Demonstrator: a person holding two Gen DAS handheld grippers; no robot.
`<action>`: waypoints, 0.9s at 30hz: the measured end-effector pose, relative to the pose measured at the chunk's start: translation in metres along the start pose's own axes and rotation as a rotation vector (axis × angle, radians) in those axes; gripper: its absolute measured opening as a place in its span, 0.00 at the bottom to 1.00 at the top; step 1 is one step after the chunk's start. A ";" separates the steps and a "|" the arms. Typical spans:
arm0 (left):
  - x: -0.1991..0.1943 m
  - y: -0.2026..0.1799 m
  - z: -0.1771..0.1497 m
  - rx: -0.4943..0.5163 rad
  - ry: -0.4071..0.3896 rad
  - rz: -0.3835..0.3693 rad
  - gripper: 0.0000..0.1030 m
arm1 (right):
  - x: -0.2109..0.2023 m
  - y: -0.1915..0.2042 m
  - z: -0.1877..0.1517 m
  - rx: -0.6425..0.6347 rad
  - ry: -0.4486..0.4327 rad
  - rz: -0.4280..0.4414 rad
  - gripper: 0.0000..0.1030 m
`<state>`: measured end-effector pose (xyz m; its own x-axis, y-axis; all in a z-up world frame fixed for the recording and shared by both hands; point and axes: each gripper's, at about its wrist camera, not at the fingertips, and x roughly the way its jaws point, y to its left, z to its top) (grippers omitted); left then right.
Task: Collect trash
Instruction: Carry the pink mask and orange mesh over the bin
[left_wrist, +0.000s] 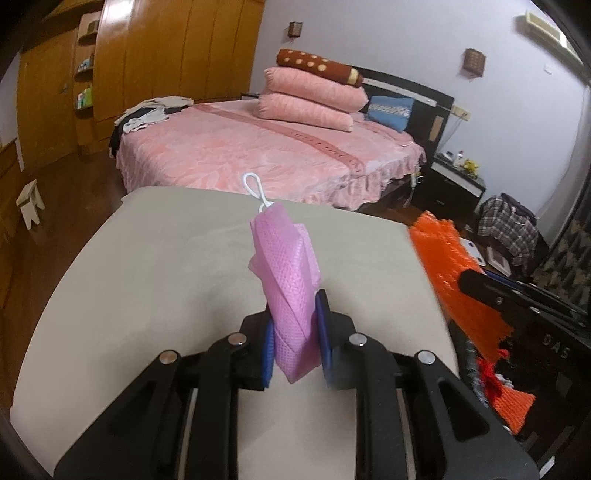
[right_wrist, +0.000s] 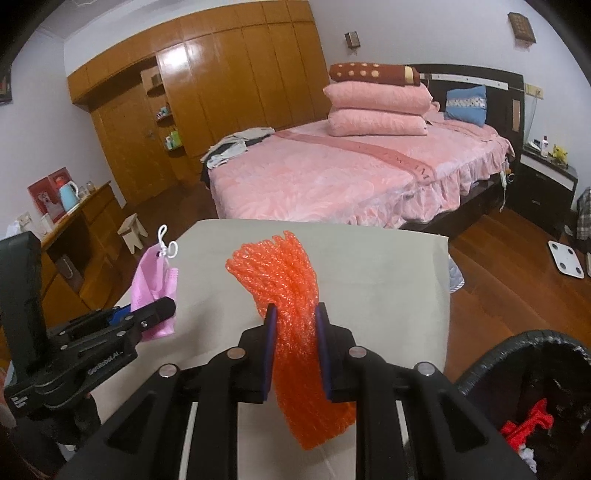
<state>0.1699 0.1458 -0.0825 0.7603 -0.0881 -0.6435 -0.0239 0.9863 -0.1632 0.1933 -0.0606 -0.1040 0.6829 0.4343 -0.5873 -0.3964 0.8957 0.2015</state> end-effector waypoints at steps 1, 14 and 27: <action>-0.006 -0.005 -0.002 0.005 -0.005 -0.006 0.18 | -0.007 0.000 -0.001 0.003 -0.005 0.002 0.20; -0.058 -0.054 -0.021 0.033 -0.039 -0.080 0.18 | -0.086 -0.011 -0.012 -0.008 -0.095 -0.001 0.20; -0.085 -0.112 -0.030 0.111 -0.078 -0.162 0.18 | -0.147 -0.036 -0.031 0.016 -0.161 -0.063 0.20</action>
<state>0.0888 0.0386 -0.0319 0.7965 -0.2399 -0.5550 0.1712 0.9698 -0.1734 0.0880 -0.1597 -0.0492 0.7961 0.3859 -0.4662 -0.3408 0.9224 0.1816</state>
